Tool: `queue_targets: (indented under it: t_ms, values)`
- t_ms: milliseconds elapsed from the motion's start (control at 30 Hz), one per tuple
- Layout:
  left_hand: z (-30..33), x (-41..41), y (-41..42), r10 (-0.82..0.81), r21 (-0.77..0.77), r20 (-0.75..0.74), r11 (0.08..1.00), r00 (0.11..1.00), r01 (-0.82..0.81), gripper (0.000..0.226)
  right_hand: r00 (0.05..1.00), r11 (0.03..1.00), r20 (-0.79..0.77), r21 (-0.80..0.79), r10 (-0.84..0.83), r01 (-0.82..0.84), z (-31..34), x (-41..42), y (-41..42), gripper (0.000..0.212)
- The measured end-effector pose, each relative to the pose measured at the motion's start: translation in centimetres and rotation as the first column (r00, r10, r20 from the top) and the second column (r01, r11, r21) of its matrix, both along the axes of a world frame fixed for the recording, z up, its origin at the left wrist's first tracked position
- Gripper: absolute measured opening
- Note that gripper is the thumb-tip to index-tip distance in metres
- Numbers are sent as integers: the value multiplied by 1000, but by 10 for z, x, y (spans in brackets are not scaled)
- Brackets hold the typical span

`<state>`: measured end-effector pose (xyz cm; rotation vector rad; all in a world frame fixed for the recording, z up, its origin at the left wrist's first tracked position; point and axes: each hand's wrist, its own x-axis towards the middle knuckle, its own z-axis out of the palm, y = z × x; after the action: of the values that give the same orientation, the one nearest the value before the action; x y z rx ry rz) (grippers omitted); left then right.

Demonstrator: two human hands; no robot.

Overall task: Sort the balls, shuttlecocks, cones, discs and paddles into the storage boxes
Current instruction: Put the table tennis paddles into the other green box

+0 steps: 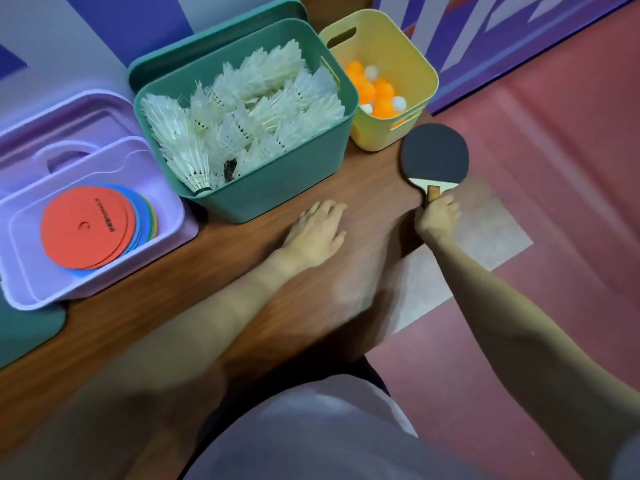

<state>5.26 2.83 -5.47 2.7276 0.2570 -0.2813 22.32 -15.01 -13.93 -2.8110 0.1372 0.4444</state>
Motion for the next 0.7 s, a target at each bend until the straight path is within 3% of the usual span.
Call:
queue_targets:
  t_ms: [167,300,567,700]
  values:
    - [2,1,7,60,-29,-19,998,998,-60,50,992,986,-128,161,-13,34,0,11,-1,55]
    - [2,-8,14,161,-83,-53,983,986,-165,49,984,914,-176,402,22,52,17,-20,4,27]
    - [-2,-53,33,323,-163,-95,928,941,-335,48,932,892,-164,382,322,-241,75,-135,-1,37]
    - [-7,-100,46,538,-269,-185,777,822,-569,50,790,771,-165,404,591,-492,93,-171,16,34]
